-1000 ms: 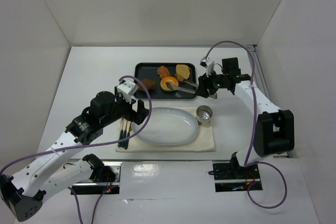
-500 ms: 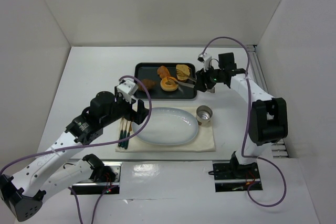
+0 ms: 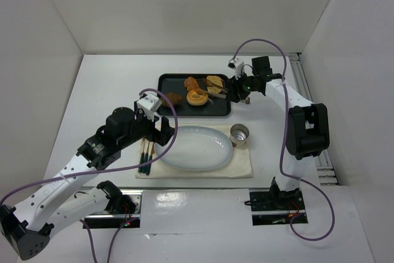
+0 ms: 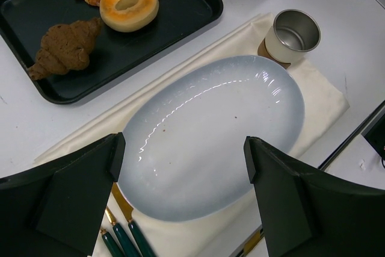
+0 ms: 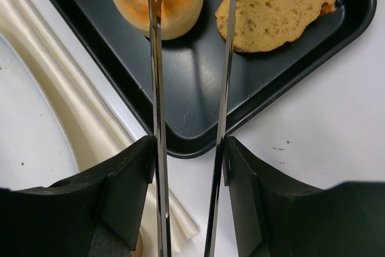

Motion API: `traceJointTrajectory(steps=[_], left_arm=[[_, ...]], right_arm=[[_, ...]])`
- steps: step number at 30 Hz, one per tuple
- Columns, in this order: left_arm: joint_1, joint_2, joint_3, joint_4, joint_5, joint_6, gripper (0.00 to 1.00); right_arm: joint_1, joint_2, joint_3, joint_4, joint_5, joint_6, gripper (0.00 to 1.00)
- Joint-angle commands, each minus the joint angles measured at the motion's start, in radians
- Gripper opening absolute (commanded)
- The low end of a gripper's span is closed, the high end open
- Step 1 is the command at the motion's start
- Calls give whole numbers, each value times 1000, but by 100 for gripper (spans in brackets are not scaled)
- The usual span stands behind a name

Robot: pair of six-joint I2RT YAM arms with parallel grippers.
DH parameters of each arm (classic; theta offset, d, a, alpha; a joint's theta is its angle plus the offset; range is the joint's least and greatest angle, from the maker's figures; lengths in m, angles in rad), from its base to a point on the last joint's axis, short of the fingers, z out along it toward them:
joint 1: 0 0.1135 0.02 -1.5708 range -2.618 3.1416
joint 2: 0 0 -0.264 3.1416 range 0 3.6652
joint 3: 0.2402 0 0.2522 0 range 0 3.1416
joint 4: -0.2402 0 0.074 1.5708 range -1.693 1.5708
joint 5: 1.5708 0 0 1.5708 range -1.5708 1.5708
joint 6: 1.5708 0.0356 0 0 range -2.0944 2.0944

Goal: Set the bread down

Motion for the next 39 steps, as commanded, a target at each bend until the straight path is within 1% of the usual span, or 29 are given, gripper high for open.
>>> traceJointTrajectory(steps=[1,14,23,31,35,39], left_arm=[[4,-10,1,37,-9,27,100],[4,-10,1,37,-9,27,100],[4,-19,1,37,-9,27,100],[4,-29,1,37,-9,27,100],[4,-29,1,37,-9,27,100],[4,-29,1,37,-9,27,100]], right_arm=[[14,15,81,-47,-3,-35,58],[14,-17,85,-164,-12,-65,58],[4,-17,164,-263,-3,-96,58],[-5,72,295,-363,-34,-96,58],[-5,105,328,-389,-44,-87,56],[-5,105,337,-409,-54,-96,56]])
